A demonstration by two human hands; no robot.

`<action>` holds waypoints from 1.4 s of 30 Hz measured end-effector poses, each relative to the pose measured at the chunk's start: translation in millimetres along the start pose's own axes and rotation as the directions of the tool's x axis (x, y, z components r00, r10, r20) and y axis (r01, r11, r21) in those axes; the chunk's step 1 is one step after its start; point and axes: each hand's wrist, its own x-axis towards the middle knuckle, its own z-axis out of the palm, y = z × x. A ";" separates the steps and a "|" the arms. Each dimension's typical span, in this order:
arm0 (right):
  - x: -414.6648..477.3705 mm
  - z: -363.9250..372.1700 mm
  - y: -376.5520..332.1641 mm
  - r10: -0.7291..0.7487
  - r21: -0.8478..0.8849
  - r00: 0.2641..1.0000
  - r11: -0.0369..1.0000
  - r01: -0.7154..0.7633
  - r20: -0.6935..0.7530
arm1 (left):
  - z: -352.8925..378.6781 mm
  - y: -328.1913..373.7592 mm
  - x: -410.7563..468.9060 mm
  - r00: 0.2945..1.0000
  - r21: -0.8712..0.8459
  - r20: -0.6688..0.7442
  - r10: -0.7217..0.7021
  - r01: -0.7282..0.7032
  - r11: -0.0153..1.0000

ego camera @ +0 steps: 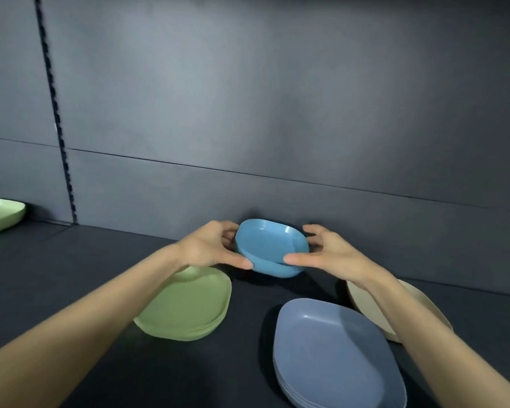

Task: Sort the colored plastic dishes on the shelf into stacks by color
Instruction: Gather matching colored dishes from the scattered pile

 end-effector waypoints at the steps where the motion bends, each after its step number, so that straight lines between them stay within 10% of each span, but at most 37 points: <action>1: -2.2 1.5 -8.0 -0.025 0.015 1.000 1.000 0.025 -0.018 | -5.8 3.8 -8.3 0.999 -0.011 -0.042 0.028 -0.028 1.000; 15: -46.3 111.9 -152.1 -0.319 0.328 0.923 0.867 0.376 -0.214 | -74.3 -2.8 -158.1 0.826 -0.395 -0.542 0.153 -0.411 0.822; 42: -26.3 442.8 -340.4 -0.428 0.570 0.902 0.725 0.385 -0.065 | -309.8 -182.9 -384.8 0.705 -0.274 -0.702 0.099 -0.396 0.876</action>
